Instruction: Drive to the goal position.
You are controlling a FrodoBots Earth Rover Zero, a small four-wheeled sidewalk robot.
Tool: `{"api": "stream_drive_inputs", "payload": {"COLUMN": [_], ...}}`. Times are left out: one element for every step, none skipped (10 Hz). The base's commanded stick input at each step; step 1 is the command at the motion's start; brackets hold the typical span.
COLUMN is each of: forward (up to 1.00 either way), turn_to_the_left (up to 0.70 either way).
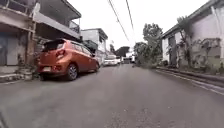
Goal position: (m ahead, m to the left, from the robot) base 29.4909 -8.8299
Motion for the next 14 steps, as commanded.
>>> {"api": "stream_drive_inputs", "payload": {"forward": [0.85,0.85,0.85,0.85,0.85,0.85,0.85,0.85,0.85,0.85,0.85,0.85,0.85,0.85], "turn_to_the_left": [0.1,0.1,0.1,0.1,0.1,0.1,0.1,0.1,-0.03,-0.24,-0.24,-0.24,-0.24,-0.24]}}
